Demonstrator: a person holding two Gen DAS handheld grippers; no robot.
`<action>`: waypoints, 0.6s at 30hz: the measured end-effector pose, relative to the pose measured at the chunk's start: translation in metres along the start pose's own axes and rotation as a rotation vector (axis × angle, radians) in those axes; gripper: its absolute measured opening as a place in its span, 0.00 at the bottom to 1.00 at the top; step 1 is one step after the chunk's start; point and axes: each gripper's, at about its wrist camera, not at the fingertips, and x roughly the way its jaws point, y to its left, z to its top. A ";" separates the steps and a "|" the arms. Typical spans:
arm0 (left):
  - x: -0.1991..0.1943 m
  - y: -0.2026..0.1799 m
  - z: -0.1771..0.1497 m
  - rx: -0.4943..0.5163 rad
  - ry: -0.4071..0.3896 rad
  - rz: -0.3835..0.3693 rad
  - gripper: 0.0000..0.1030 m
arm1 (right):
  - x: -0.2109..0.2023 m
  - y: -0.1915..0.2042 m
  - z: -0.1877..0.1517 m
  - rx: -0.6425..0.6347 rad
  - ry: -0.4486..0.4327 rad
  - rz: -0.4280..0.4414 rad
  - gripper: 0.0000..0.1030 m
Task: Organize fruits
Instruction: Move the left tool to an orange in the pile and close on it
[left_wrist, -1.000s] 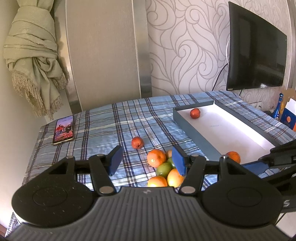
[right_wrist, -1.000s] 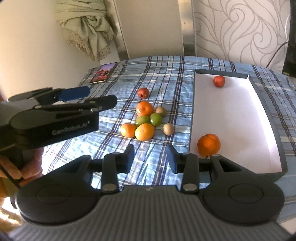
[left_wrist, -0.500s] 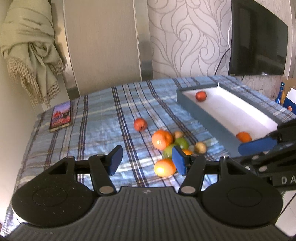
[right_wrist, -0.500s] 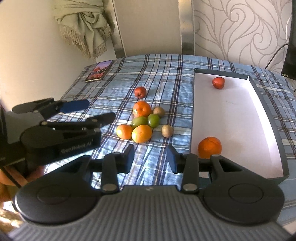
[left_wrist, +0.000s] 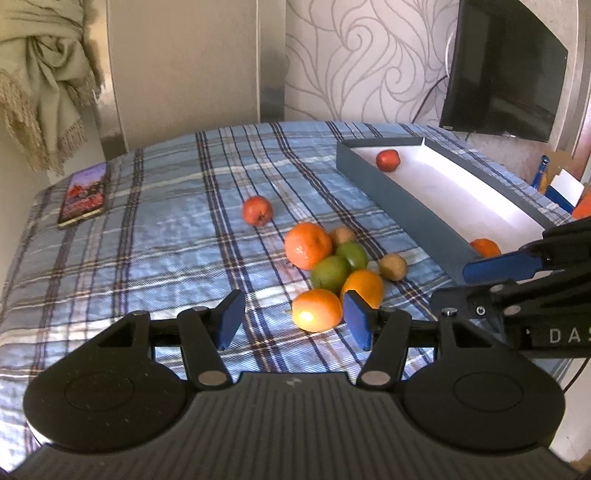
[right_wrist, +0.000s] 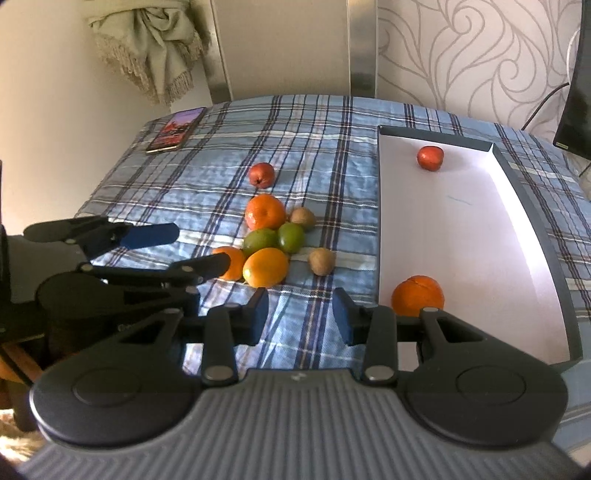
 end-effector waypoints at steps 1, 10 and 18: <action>0.002 0.001 0.000 -0.004 0.006 -0.003 0.63 | 0.001 0.000 0.000 0.001 0.001 -0.001 0.40; 0.015 0.003 0.000 -0.016 0.026 -0.033 0.63 | 0.004 -0.002 0.001 0.018 0.011 -0.019 0.40; 0.018 0.003 -0.001 -0.022 0.039 -0.042 0.63 | 0.004 -0.003 0.001 0.021 0.016 -0.018 0.40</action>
